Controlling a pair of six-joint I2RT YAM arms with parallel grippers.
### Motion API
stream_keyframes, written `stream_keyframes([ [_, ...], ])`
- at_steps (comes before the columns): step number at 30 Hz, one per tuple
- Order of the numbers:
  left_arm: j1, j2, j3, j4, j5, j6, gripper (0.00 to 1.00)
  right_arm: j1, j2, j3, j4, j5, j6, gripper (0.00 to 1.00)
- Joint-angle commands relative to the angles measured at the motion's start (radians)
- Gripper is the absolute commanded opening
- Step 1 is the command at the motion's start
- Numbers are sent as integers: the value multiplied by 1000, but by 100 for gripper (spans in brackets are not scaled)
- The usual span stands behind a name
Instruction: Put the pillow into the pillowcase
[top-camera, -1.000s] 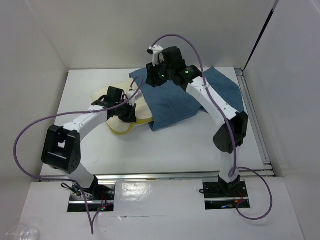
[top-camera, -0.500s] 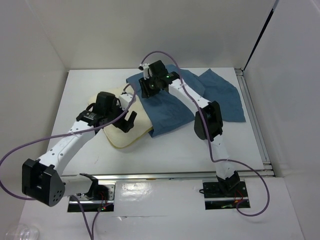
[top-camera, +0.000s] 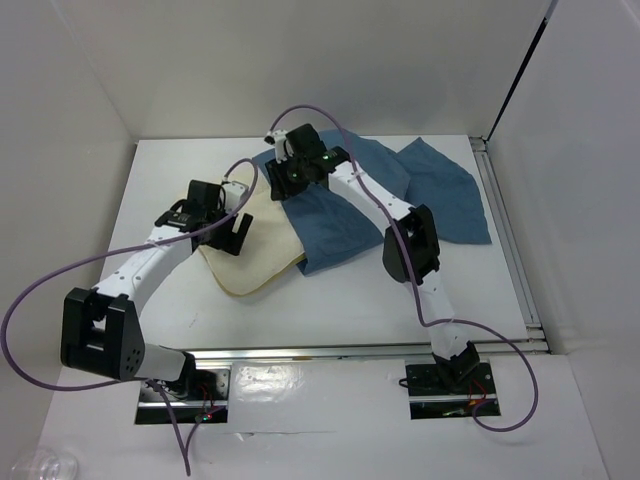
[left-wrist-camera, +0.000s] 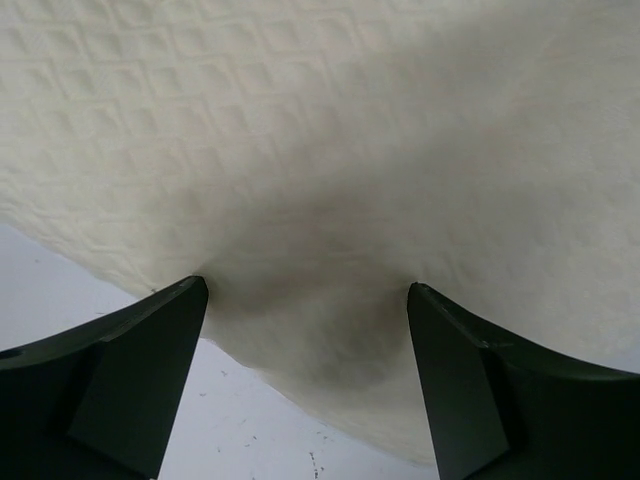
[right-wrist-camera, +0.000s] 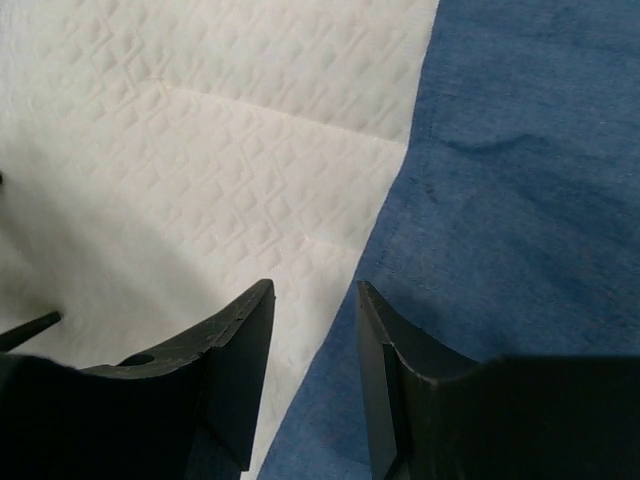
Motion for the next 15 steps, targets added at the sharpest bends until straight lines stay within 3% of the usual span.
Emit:
stream_keyframes([
  [1, 32, 14, 53, 30, -50, -42, 95, 20, 26, 27, 28, 31, 4, 46],
  [6, 55, 14, 63, 30, -41, -51, 95, 29, 17, -28, 91, 128, 4, 46],
  [10, 55, 5, 63, 30, -31, -51, 95, 38, -53, -154, 233, 217, -5, 46],
  [15, 55, 4, 53, 30, -22, -51, 95, 48, -40, -165, 267, 275, -40, 46],
])
